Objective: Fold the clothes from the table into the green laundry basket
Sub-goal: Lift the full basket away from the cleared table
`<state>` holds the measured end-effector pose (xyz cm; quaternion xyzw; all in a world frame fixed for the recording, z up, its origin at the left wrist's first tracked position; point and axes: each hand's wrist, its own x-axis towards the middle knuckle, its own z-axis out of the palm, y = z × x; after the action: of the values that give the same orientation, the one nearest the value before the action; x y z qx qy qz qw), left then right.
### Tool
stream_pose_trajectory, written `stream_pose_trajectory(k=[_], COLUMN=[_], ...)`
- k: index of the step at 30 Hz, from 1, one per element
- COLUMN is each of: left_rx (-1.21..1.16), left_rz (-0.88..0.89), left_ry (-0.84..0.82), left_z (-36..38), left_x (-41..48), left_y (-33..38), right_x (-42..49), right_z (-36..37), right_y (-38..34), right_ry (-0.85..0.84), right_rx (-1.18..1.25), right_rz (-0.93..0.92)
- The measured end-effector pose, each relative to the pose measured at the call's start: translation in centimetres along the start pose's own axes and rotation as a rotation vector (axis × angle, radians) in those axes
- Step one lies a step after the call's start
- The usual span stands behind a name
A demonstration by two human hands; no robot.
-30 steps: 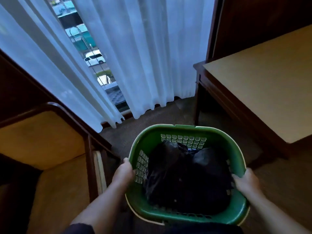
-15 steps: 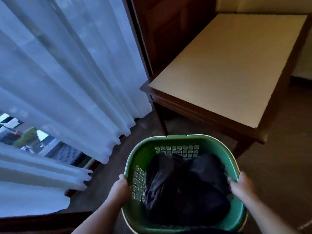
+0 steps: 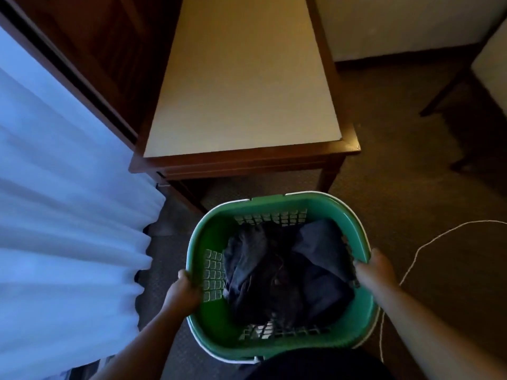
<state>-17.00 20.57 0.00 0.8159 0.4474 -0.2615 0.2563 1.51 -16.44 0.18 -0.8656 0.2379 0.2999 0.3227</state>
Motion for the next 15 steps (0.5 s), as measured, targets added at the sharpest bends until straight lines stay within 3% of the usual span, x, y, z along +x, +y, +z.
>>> stream_pose_trajectory(k=[8,15], left_rx=[-0.087,-0.187], left_rz=[0.06,0.071], left_ry=[-0.041,-0.009], left_z=[-2.2,-2.1], left_x=[5.4,11.8], left_y=[3.1,6.2], right_x=[3.5,9.5], right_z=[1.3,3.2], right_y=[-0.9,-4.1], right_ry=[0.073,0.105], right_rx=[0.129,0.201], right_rz=[0.146,0.045])
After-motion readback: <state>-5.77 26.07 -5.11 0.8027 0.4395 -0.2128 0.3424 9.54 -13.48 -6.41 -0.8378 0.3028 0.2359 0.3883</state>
